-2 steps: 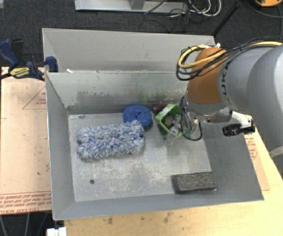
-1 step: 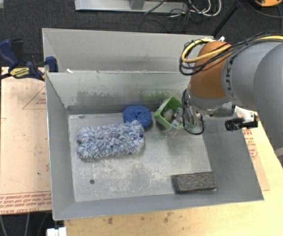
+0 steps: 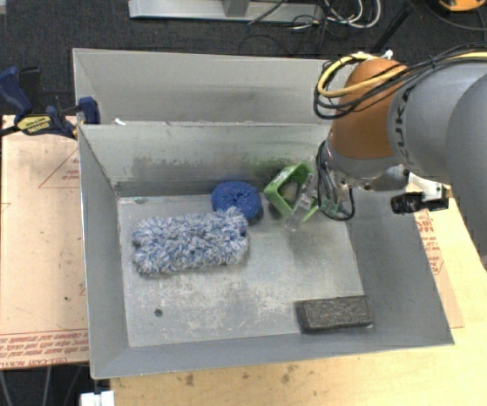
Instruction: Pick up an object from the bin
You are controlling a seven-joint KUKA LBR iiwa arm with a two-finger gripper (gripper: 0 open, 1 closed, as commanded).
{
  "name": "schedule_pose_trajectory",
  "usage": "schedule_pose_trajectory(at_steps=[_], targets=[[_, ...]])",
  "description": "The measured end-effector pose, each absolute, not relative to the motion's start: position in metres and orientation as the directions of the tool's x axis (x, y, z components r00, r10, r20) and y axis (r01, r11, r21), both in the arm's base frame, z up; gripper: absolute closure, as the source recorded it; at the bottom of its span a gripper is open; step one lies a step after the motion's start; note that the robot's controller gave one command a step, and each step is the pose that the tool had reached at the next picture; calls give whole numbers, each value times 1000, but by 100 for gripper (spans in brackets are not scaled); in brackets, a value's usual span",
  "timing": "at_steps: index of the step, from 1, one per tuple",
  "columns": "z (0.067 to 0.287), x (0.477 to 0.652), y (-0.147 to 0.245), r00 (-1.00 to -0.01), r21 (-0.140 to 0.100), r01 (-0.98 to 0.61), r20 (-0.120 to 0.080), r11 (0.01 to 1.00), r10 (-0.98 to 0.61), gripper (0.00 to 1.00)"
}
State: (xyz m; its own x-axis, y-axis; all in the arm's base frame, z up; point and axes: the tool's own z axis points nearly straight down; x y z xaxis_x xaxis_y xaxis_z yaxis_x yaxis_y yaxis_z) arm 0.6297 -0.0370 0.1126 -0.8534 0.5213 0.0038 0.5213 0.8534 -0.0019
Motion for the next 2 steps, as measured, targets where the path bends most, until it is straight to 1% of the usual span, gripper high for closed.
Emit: schedule_pose_trajectory(at_steps=[1,2], targets=[[122,631,-37,-854,2,520,-4,854,520,100],[125,630,-37,-854,1,520,-2,854,520,100]])
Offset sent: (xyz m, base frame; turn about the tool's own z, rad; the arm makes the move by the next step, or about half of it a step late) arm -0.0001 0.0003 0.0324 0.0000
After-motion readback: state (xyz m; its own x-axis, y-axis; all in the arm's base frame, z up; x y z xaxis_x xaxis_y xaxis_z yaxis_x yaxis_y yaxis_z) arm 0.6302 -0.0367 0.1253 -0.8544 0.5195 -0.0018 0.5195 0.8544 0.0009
